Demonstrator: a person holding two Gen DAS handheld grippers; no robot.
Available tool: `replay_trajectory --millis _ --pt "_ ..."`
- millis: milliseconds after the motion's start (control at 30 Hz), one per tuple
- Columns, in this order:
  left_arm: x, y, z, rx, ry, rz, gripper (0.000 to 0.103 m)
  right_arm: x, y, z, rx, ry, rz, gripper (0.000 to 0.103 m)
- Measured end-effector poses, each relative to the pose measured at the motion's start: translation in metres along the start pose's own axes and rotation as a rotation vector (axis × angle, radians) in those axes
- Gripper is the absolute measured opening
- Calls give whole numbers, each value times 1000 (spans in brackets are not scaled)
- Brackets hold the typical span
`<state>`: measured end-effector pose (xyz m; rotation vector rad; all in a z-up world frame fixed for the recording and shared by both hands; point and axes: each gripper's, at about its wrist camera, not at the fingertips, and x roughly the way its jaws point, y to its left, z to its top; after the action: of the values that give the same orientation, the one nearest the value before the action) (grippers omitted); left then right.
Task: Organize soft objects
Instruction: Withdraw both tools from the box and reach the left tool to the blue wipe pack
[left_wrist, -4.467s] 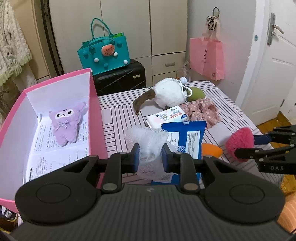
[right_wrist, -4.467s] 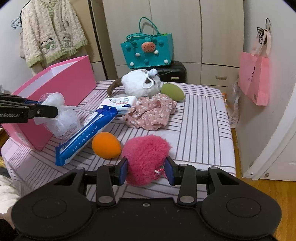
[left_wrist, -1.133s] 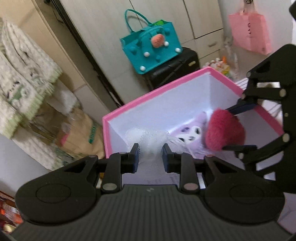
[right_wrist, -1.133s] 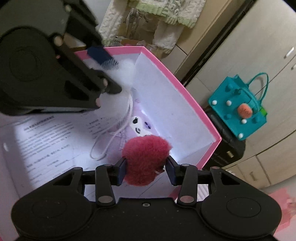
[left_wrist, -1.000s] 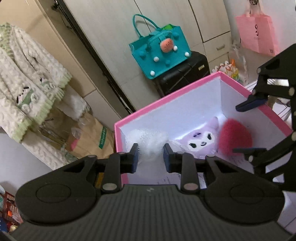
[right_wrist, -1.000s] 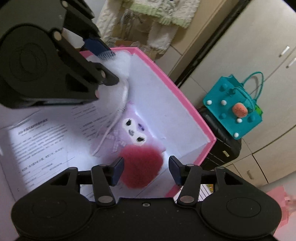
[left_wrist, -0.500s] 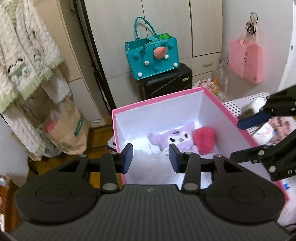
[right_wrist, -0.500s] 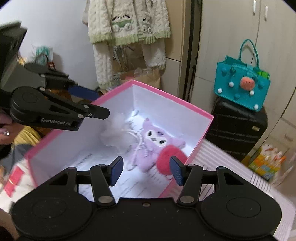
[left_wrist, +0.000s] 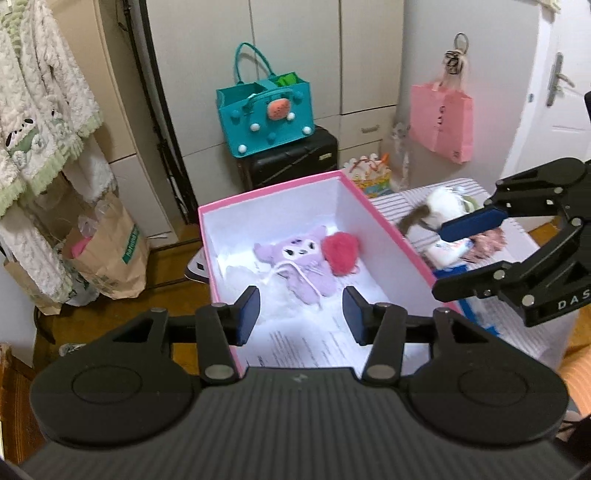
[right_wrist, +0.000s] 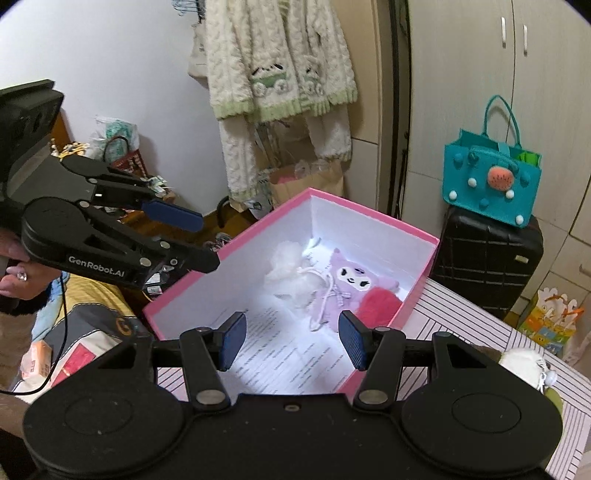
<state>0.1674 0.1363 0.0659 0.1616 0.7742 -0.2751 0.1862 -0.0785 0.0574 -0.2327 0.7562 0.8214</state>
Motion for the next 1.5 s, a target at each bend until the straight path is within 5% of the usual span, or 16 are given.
replay_trajectory --millis 367,867,1000,1333,1500 --pt "-46 -28 -14 50 -14 -32 60 -52 30 -19 -62 -45 -5 61" --pt "-60 -84 -36 109 27 -125 65 -98 29 -74 -41 -68 -43 61" --pt "-66 -96 -37 101 1 -161 77 -105 24 -93 -13 -61 -62 61" --pt "-37 -133 -50 101 7 -231 77 -119 -1 -152 85 -92 -131 69" --pt "-26 -157 -63 122 -76 -237 76 -107 -17 -177 111 -103 -125 71"
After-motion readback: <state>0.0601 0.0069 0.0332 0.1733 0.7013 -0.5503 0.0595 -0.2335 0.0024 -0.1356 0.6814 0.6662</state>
